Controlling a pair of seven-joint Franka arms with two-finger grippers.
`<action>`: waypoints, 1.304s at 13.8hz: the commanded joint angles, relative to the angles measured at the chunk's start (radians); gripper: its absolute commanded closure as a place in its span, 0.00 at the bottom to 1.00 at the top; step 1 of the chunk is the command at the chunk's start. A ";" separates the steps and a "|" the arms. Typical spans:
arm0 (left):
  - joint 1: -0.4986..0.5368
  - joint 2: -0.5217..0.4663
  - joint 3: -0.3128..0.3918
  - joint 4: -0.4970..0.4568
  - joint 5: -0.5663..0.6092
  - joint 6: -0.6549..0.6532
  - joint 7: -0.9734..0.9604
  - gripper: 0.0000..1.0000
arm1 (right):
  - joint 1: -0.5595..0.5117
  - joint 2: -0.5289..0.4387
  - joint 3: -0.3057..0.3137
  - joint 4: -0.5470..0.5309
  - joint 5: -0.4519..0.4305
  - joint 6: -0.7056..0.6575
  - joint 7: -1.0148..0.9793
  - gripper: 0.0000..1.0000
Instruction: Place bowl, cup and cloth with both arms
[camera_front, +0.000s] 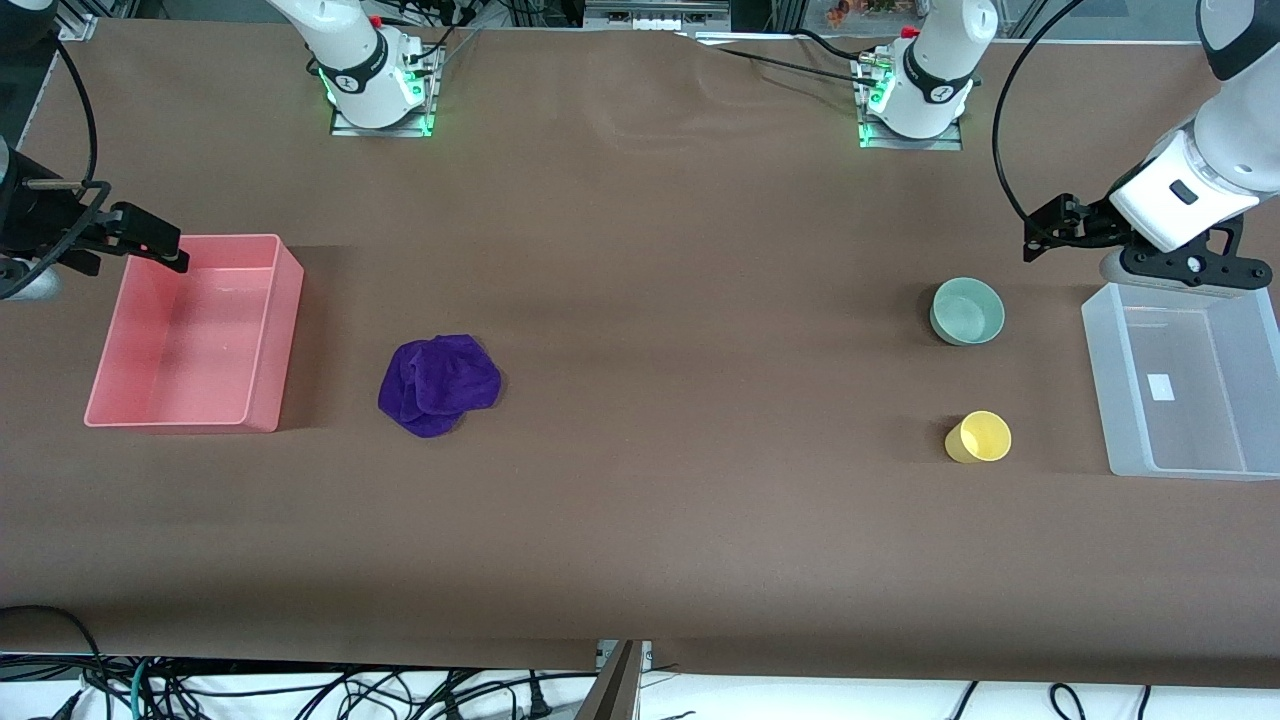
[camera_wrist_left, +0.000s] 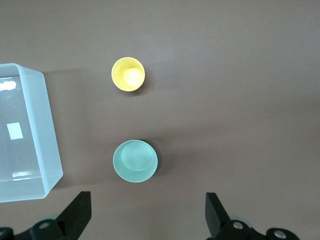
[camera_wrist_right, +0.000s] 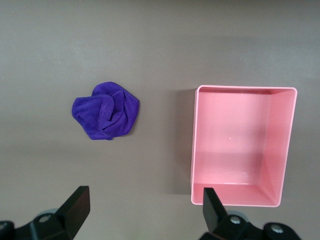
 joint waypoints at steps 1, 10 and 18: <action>-0.008 0.005 0.012 0.008 -0.009 -0.005 -0.006 0.00 | -0.007 0.007 0.003 0.022 0.002 -0.012 -0.013 0.00; -0.008 0.009 0.012 0.014 -0.009 -0.009 -0.006 0.00 | -0.027 0.029 0.007 0.011 0.003 -0.013 -0.010 0.00; 0.032 0.113 0.010 -0.061 0.096 0.003 0.159 0.00 | -0.018 0.164 0.012 -0.047 0.005 0.065 -0.011 0.00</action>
